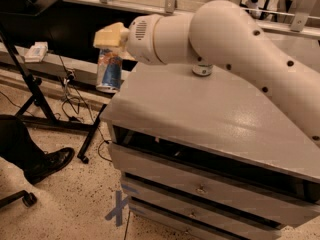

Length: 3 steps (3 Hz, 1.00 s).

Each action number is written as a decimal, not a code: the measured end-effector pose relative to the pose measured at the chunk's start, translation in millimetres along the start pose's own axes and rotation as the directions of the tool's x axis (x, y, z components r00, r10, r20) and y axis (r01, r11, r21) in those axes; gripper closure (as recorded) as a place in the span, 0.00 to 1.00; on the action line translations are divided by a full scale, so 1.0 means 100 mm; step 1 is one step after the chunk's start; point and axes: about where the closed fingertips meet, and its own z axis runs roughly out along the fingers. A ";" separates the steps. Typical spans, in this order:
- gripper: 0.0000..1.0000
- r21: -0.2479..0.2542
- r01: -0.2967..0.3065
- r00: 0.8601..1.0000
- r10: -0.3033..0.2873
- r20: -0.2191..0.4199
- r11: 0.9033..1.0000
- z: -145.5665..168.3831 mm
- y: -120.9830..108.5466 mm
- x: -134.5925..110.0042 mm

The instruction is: Place redbull can upright

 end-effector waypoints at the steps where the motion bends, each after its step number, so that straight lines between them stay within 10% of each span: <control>1: 1.00 0.074 0.164 0.986 -0.161 -0.047 0.984 0.01 -0.12 0.04; 2: 1.00 0.095 0.374 0.925 -0.364 -0.111 0.922 0.04 -0.14 0.04; 3: 1.00 -0.019 0.646 0.753 -0.641 -0.149 0.763 0.06 -0.06 -0.01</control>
Offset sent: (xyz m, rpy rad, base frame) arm -0.0013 0.0087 0.0090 -0.3035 -0.9712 0.2376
